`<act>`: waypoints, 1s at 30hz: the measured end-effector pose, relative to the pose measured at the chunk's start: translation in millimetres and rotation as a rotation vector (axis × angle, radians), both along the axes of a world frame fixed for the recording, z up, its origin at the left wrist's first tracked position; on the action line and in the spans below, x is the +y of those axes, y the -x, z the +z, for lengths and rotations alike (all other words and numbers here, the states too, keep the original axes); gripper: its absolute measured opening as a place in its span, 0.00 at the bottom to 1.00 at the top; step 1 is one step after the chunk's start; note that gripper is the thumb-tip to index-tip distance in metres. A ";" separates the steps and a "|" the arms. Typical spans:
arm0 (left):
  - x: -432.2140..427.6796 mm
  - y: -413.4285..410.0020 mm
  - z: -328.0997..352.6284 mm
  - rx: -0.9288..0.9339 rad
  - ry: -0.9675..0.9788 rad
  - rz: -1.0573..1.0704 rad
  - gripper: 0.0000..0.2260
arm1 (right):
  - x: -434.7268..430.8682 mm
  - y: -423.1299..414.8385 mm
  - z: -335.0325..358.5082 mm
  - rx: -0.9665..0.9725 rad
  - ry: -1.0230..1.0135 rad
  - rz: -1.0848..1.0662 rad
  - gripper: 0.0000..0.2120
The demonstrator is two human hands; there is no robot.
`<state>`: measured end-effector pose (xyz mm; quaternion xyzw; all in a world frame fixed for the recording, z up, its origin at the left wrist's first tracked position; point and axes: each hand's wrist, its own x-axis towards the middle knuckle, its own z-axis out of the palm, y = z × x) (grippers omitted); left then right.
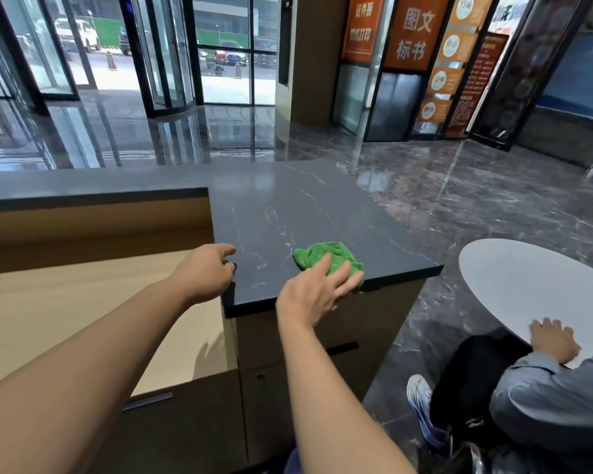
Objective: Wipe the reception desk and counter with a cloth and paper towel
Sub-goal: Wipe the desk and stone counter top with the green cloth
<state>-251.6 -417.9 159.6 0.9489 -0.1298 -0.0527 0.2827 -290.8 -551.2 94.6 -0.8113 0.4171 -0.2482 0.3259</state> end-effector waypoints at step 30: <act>103.9 22.3 5.2 -0.001 0.099 0.191 0.20 | 113.4 22.6 5.5 0.230 0.544 0.565 0.27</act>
